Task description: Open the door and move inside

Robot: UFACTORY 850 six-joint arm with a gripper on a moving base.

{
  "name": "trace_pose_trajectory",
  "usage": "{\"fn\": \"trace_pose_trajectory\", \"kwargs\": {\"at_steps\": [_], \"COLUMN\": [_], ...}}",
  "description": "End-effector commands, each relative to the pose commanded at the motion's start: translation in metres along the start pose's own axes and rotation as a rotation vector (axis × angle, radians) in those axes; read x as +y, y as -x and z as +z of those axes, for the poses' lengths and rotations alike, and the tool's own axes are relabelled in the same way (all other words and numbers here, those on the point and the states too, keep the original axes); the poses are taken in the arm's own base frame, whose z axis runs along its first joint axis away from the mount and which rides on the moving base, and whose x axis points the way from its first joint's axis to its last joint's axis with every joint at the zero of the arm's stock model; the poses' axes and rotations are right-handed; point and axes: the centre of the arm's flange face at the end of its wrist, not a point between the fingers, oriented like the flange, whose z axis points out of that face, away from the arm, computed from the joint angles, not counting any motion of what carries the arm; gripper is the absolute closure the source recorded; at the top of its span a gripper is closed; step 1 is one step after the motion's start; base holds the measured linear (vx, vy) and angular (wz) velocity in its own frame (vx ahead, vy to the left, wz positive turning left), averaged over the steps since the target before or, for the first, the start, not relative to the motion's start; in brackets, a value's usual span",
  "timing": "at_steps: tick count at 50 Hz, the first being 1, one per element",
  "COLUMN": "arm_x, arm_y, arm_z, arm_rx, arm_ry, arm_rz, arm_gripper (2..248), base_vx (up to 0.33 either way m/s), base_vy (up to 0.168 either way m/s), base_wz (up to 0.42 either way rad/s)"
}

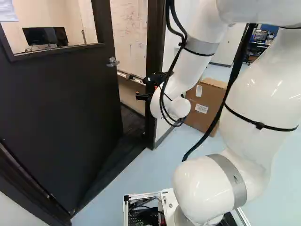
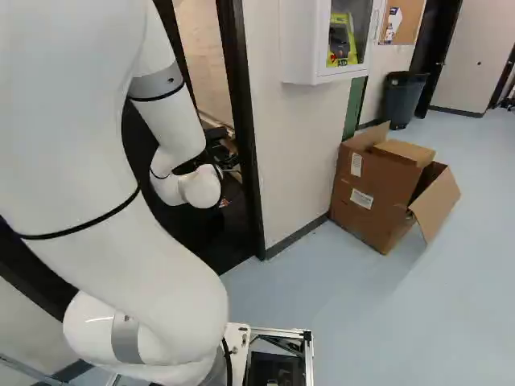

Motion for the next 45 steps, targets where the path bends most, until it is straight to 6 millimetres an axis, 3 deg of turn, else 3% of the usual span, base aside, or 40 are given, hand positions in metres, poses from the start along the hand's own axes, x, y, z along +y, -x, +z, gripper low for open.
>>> {"fn": "trace_pose_trajectory", "kwargs": {"at_steps": [45], "arm_x": [0.0], "arm_y": [0.0], "arm_z": [0.0], "arm_rx": [0.0], "arm_ry": [0.0], "arm_rz": [0.0], "arm_gripper": [3], "base_vx": [0.07], "base_vy": [0.065], "base_wz": [-0.017]}}
